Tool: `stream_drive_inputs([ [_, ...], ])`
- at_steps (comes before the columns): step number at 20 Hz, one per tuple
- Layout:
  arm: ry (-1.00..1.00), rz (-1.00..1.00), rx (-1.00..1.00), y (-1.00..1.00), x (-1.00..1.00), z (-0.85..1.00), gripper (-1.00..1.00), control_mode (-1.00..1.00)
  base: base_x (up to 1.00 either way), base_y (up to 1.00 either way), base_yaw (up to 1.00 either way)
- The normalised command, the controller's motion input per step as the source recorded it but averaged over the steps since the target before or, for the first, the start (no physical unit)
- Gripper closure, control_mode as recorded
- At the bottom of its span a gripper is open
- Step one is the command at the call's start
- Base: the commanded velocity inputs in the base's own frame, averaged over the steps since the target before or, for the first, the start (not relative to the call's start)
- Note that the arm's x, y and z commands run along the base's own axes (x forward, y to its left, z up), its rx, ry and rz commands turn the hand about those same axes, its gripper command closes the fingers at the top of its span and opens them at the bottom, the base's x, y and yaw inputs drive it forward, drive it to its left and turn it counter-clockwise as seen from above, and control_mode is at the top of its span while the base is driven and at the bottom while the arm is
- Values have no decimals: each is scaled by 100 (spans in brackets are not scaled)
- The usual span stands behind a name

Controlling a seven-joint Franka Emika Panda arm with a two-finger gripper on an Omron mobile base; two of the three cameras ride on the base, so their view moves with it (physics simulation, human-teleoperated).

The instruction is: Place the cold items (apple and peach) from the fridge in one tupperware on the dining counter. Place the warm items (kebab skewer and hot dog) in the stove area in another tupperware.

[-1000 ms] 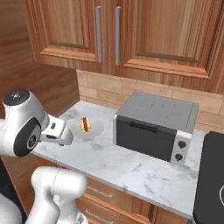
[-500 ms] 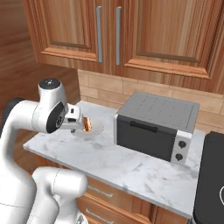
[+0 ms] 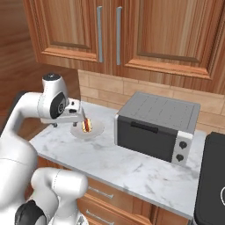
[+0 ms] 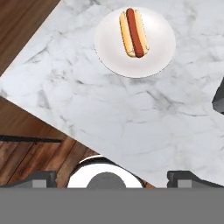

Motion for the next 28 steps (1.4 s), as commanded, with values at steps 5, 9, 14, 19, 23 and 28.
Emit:
stream_drive_inputs([
  [5, 0, 0, -2, 2, 42, -38, -100, -100, 0, 0, 0],
  [9, 0, 0, -1, 0, 40, -45, -100, -100, 0, 0, 0],
  [14, -1, 0, 0, 0, 37, -36, -100, -100, 0, 0, 0],
  [19, -4, 0, 0, 0, 36, -33, -100, -100, 0, 0, 0],
  [23, -6, 0, 0, 0, 36, -30, -100, -100, 0, 0, 0],
  [28, -3, 0, -1, 0, 40, -24, -100, -100, 0, 0, 0],
])
